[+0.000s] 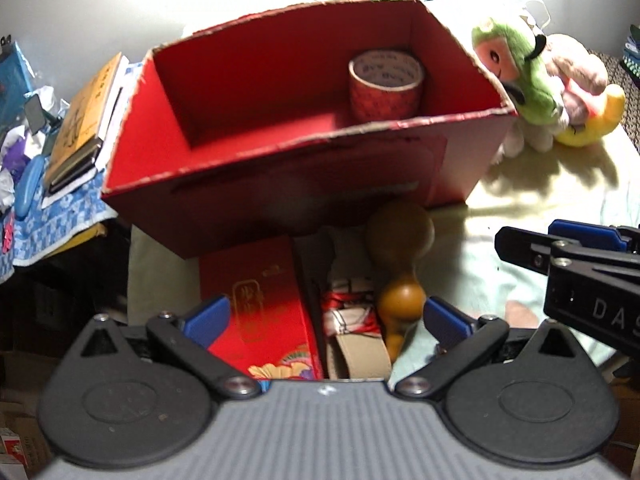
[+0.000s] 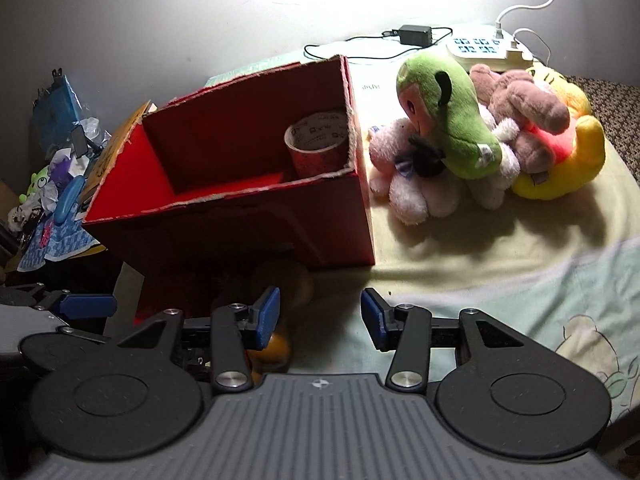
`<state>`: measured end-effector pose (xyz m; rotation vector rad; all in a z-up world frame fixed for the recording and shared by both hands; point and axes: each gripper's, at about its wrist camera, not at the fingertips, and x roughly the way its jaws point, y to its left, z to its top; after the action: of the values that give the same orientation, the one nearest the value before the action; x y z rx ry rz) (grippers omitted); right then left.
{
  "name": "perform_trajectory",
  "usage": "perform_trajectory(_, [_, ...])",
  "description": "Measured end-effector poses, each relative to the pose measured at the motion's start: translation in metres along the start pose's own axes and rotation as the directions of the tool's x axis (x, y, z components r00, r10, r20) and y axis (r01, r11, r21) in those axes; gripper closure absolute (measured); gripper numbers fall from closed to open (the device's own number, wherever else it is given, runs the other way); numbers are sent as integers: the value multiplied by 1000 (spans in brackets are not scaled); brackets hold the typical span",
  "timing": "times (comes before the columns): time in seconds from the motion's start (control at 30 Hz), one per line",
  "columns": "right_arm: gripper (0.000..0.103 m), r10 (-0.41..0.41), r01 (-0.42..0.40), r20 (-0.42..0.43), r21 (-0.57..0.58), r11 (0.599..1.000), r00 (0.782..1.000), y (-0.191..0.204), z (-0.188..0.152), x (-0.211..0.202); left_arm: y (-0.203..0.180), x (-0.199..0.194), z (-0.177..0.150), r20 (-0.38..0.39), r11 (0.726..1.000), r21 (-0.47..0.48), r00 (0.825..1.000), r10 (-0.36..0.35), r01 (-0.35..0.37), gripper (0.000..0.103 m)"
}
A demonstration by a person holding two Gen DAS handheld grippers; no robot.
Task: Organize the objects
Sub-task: 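Grasp the pine cone on the sheet with the right gripper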
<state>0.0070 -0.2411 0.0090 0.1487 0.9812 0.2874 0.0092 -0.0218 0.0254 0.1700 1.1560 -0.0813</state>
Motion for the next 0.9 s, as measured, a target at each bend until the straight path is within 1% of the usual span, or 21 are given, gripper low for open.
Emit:
perform_trajectory(0.1, [53, 9, -8, -29, 15, 1000, 1000, -5, -4, 3, -5, 4, -4, -19, 1000, 11, 1000, -2, 2, 0])
perform_trajectory(0.13, [50, 14, -13, -39, 23, 1000, 999, -7, -5, 4, -5, 6, -5, -24, 1000, 14, 1000, -8, 8, 0])
perform_trajectory(0.3, [50, 38, -32, -93, 70, 997, 995, -19, -14, 9, -7, 9, -14, -40, 998, 37, 998, -45, 46, 0])
perform_trajectory(0.47, [50, 89, -63, -165, 151, 986, 982, -33, -21, 17, -7, 13, -21, -62, 992, 61, 993, -105, 109, 0])
perform_trajectory(0.57, [50, 123, -83, -208, 193, 978, 970, -40, -26, 22, -10, 11, -27, -60, 982, 102, 986, -154, 160, 0])
perform_trajectory(0.67, [50, 139, -87, -251, 209, 974, 958, -44, -30, 29, -15, 11, -32, -65, 964, 147, 975, -214, 221, 0])
perform_trajectory(0.73, [50, 155, -95, -274, 223, 970, 949, -46, -33, 33, -17, 12, -35, -71, 953, 157, 965, -251, 259, 1])
perform_trajectory(0.8, [50, 180, -109, -291, 245, 963, 940, -48, -35, 38, -19, 14, -35, -76, 942, 153, 954, -289, 298, 1])
perform_trajectory(0.9, [50, 206, -124, -304, 270, 955, 930, -50, -36, 42, -16, 19, -36, -92, 924, 114, 930, -356, 365, 1])
